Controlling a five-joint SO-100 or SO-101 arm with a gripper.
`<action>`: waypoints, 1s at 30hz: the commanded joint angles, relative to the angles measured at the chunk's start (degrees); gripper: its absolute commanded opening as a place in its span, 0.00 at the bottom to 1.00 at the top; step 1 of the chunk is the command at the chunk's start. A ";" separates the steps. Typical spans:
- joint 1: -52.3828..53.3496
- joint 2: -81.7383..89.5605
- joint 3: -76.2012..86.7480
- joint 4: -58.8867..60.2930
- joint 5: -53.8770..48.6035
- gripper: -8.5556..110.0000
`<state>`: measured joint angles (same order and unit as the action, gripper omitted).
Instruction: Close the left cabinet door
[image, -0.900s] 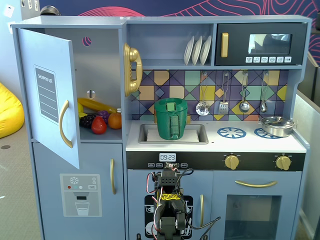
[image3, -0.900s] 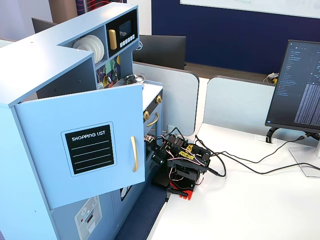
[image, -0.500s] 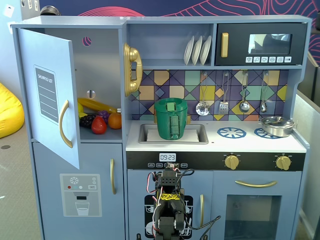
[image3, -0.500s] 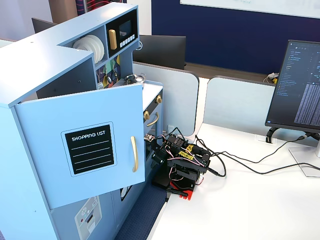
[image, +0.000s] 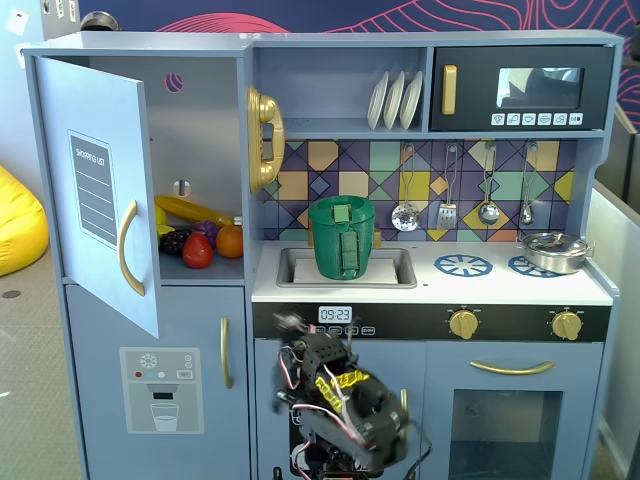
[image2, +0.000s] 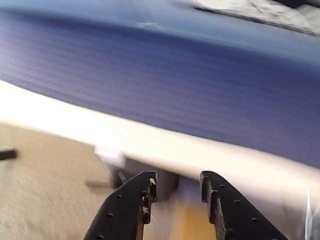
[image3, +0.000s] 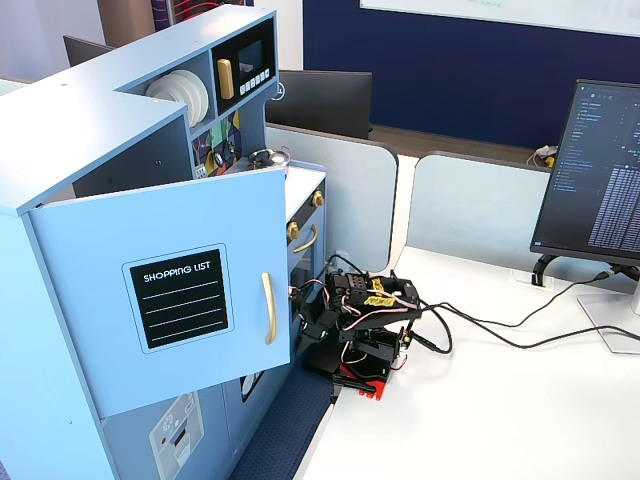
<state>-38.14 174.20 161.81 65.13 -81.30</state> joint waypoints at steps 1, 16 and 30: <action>-18.28 -5.01 -9.49 -11.78 -3.43 0.07; -56.25 -20.92 -20.92 -50.71 -17.23 0.07; -61.70 -48.96 -46.93 -57.83 -22.32 0.07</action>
<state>-98.88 131.48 125.51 9.40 -102.39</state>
